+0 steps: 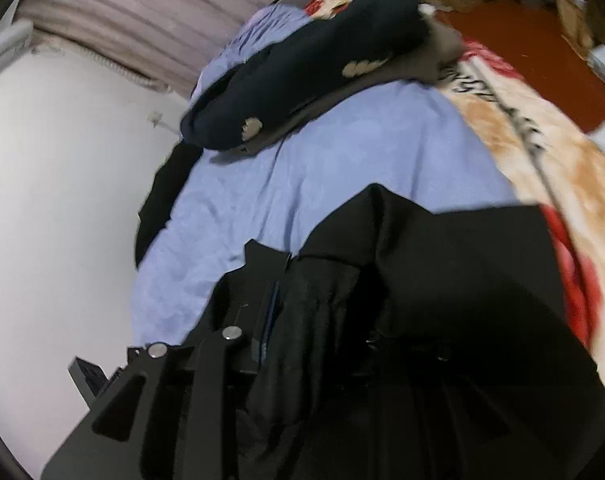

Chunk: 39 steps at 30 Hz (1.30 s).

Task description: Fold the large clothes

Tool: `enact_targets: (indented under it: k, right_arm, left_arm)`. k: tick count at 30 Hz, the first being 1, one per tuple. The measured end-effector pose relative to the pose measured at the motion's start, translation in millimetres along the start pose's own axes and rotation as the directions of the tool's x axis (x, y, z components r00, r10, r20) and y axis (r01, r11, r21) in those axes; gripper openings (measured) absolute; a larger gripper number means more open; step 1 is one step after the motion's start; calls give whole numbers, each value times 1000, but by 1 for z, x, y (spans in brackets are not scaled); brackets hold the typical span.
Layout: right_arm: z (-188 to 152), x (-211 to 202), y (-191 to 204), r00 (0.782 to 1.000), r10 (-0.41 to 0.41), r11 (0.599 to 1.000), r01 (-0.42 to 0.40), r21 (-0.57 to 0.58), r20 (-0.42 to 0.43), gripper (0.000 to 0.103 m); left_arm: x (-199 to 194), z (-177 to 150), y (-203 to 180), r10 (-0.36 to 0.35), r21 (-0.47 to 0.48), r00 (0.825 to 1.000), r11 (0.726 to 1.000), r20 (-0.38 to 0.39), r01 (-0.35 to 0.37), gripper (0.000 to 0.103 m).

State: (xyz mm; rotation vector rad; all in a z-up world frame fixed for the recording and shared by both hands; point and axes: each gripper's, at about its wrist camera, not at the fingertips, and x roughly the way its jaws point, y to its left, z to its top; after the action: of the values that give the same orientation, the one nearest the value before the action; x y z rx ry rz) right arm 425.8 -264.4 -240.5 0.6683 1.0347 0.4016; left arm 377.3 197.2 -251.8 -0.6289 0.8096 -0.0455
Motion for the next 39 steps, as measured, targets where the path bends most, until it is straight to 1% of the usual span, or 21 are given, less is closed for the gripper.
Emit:
enact_targets:
  k: [3, 5, 9, 12, 15, 17, 18, 19, 20, 21, 22, 23, 24, 28, 29, 32, 34, 35, 37, 38, 39]
  right_arm:
    - [7, 33, -15, 1000, 21, 1000, -21, -11, -17, 22]
    - [8, 56, -37, 998, 60, 998, -60, 25, -30, 22]
    - [3, 75, -54, 994, 110, 992, -108, 60, -28, 22]
    - [6, 72, -47, 995, 78, 996, -75, 44, -65, 25]
    - [12, 56, -14, 992, 4, 998, -11, -56, -123, 32]
    - [19, 38, 10, 987, -15, 991, -7, -135, -162, 41]
    - [21, 27, 23, 985, -23, 982, -11, -190, -172, 53]
    - [23, 15, 35, 983, -53, 966, 6, -257, -176, 58]
    - [24, 6, 46, 979, -86, 948, 24, -316, -185, 58]
    - [23, -2, 55, 975, -108, 930, 28, -368, -197, 63]
    - [21, -13, 67, 972, -134, 897, 37, -440, -191, 73]
    - [19, -22, 74, 972, -152, 870, 45, -491, -180, 77]
    - [15, -32, 85, 969, -180, 827, 56, -559, -170, 81]
    - [-4, -47, 114, 957, -251, 671, 64, -739, -145, 84]
    - [-13, -45, 125, 955, -273, 594, 71, -802, -118, 84]
    - [-34, -32, 145, 949, -300, 424, 42, -904, -96, 84]
    - [-47, -10, 155, 941, -332, 284, 26, -959, -72, 84]
    - [-50, -2, 156, 936, -345, 243, 24, -970, -63, 84]
    - [-49, 26, 154, 913, -408, 130, 38, -991, -19, 84]
    - [-46, 38, 151, 900, -435, 96, 42, -995, -4, 83]
    - [-42, 52, 144, 881, -472, 65, 33, -997, -2, 78]
  left_arm:
    - [21, 0, 16, 5, 0, 1000, 1000, 2, -5, 27]
    - [39, -4, 31, 3, -15, 1000, 1000, -7, -3, 28]
    - [69, -5, 45, 10, -39, 999, 999, -36, -11, 28]
    - [74, -3, 40, 36, -14, 998, 999, -56, -37, 28]
    - [65, 2, 27, 41, 0, 996, 999, -82, -41, 30]
    - [50, 8, 10, 51, 25, 995, 998, -90, -49, 40]
    - [43, 11, 3, 49, 37, 994, 998, -96, -45, 53]
    - [32, 14, -6, 42, 54, 994, 998, -105, -36, 60]
    - [24, 15, -12, 40, 66, 994, 997, -105, -33, 62]
    - [16, 15, -17, 42, 79, 994, 996, -103, -34, 66]
    - [4, 15, -26, 49, 106, 993, 994, -103, -38, 73]
    - [-7, 14, -32, 43, 124, 995, 992, -95, -31, 75]
    - [-16, 12, -38, 37, 144, 996, 989, -86, -24, 78]
    - [-43, -5, -59, -9, 183, 998, 983, -69, 21, 80]
    - [-45, -10, -62, -10, 188, 998, 982, -65, 22, 82]
    - [-43, -34, -73, -8, 213, 999, 977, -54, 19, 82]
    - [-38, -51, -79, -15, 248, 999, 968, -33, 23, 82]
    - [-34, -60, -80, -21, 275, 1000, 961, -19, 26, 82]
    - [-25, -76, -81, -8, 334, 1000, 943, 12, 3, 82]
    - [-21, -81, -82, 4, 354, 1000, 935, 30, -15, 82]
    - [-18, -85, -81, 21, 363, 999, 931, 43, -35, 82]
